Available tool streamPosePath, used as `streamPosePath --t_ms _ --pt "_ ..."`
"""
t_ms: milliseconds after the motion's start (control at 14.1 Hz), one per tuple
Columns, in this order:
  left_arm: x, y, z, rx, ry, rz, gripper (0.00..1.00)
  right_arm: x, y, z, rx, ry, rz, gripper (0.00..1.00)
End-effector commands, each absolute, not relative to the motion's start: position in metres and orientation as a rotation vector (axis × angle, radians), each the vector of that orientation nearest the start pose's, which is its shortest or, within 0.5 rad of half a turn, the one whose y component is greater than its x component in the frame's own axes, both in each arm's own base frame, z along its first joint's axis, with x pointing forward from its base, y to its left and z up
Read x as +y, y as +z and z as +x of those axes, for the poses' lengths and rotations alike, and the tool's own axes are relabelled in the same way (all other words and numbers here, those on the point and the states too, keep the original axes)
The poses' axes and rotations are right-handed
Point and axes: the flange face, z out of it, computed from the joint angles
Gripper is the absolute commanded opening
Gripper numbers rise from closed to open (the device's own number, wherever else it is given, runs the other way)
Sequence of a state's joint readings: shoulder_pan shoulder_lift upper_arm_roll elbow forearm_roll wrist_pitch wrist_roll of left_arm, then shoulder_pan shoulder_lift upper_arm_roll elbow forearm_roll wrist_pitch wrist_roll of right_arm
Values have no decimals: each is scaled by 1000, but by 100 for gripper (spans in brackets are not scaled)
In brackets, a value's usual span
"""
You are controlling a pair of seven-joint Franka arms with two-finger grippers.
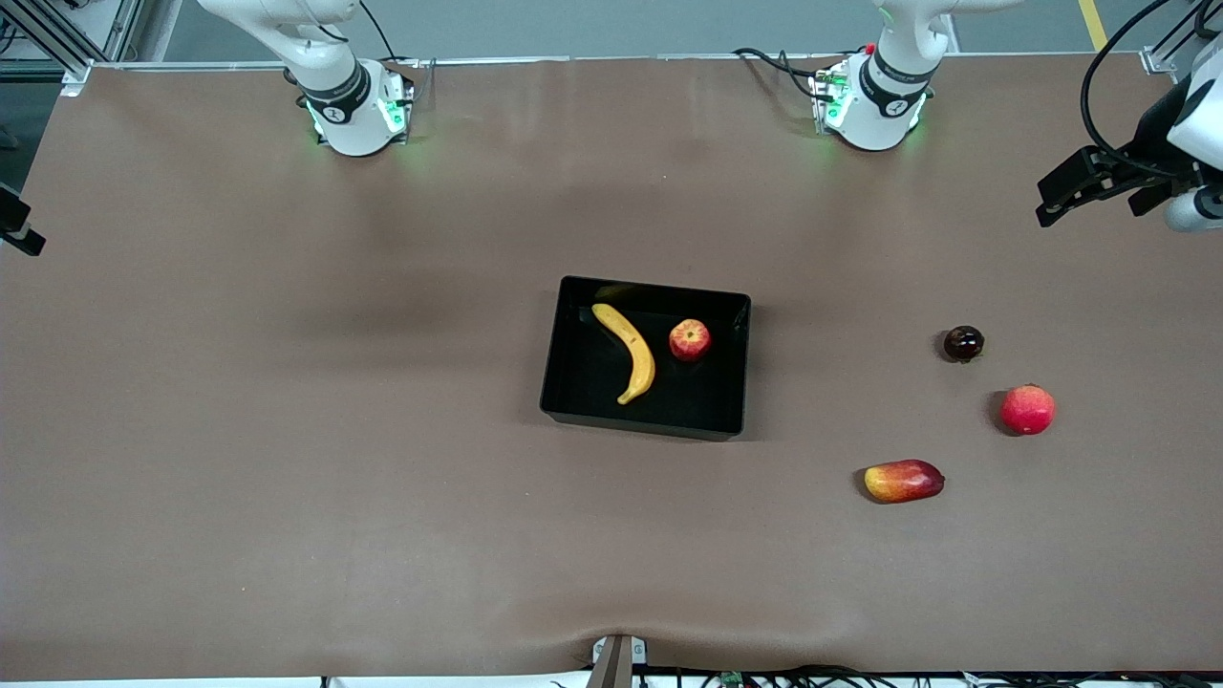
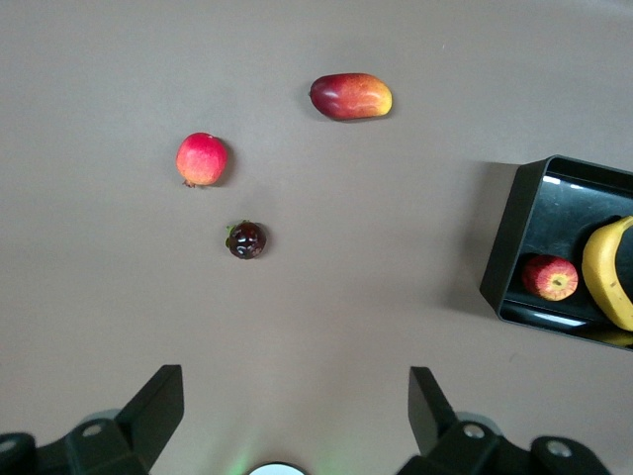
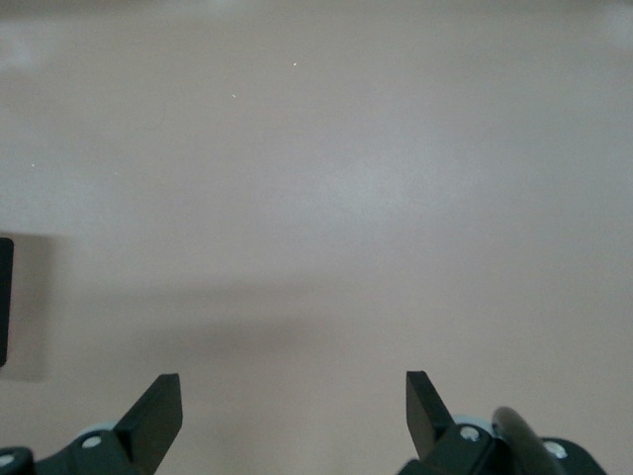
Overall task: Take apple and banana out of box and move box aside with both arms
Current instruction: 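Reach the left gripper down to the small red apple in the tray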
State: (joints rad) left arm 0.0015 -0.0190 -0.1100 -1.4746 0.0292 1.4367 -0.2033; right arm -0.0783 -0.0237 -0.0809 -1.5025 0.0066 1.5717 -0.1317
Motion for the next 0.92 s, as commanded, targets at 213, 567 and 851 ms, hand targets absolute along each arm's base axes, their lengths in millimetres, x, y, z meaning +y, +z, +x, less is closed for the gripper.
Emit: streamPosePath --t_ms 213,567,851 --pt "-64 658 541 -135 50 -3085 100 -50 666 537 -53 -41 -3101 100" --pt "-173 612 546 -36 68 -3028 100 -41 666 539 -79 -50 -3100 100" --pt "-285 529 546 -216 62 -3026 100 -40 665 539 -84 -47 -3100 100"
